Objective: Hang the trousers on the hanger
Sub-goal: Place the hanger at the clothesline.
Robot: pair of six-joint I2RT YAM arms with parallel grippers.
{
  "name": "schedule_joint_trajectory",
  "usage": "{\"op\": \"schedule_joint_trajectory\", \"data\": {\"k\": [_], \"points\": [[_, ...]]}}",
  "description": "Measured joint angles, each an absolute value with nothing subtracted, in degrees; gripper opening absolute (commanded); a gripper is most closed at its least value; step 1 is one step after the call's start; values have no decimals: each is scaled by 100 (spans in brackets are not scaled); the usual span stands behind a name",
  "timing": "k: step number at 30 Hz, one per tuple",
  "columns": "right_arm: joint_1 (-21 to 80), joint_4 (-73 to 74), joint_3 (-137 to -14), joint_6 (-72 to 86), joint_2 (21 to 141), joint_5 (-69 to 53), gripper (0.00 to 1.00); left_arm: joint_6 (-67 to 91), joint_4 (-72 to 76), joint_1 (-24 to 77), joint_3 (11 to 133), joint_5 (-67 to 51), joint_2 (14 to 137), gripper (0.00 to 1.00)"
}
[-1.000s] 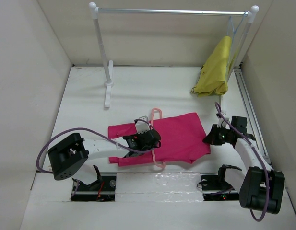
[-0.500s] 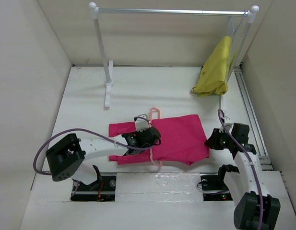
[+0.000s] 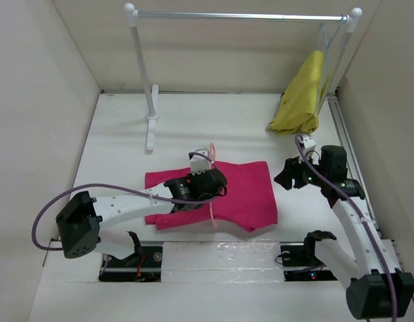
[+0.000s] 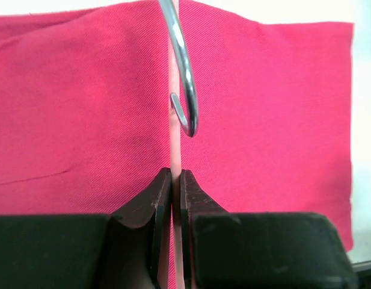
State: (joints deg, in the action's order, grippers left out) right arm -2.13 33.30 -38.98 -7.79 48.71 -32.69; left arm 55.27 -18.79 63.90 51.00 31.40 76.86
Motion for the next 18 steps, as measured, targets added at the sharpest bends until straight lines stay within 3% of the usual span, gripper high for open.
{"op": "schedule_joint_trajectory", "data": {"k": [3,7,11,18], "points": [[843,2967,-3992,-132,4668,-3454,60,5422,-2001,6390,5330,3173,7638,0],[2410,2246,-3990,1107,4270,-3332,76,5295,-2108,6390,5804,3227,7618,0],[3719,1227,-3940,2307,4213,-2808,81,5223,-2108,6390,6167,3306,7518,0],[4659,-34,-3852,3544,5166,-1953,82,5186,-2056,6390,6239,3428,7185,0]]}}
